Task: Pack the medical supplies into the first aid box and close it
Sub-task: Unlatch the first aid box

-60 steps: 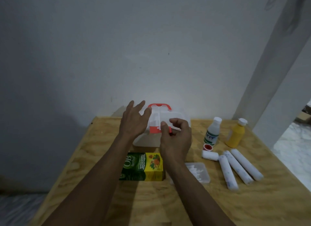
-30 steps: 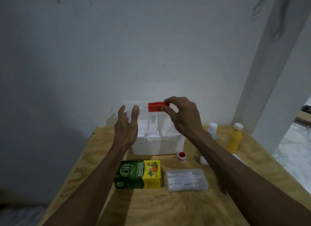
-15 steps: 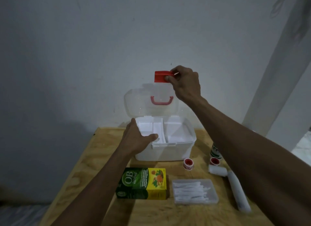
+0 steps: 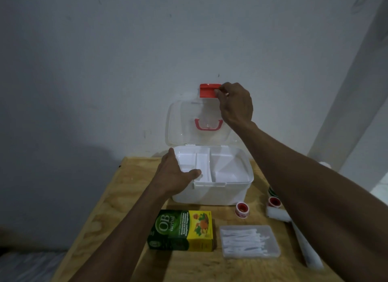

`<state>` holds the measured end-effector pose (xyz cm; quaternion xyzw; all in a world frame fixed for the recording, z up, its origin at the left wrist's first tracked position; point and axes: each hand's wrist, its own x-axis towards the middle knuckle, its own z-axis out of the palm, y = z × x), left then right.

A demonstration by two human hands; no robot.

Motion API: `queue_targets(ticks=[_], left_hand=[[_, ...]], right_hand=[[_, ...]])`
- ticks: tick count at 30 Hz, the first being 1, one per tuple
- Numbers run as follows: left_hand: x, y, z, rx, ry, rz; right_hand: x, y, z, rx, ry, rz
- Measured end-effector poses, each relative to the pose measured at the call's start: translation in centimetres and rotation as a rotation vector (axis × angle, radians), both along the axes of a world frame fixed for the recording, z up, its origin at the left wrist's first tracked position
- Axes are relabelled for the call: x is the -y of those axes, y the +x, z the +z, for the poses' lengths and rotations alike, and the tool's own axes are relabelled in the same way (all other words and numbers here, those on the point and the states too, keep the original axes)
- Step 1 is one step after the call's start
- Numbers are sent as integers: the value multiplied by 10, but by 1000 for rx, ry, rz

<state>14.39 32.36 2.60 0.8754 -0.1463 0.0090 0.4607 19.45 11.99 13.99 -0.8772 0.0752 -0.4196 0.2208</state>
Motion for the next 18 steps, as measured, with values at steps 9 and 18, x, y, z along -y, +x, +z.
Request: queue_targets(ticks=[9, 18], left_hand=[[-1, -2, -3, -12, -3, 14], [-3, -5, 5, -36, 35, 13]], right_hand=[[2, -1, -13, -21, -103, 28], [3, -30, -15, 17, -12, 94]])
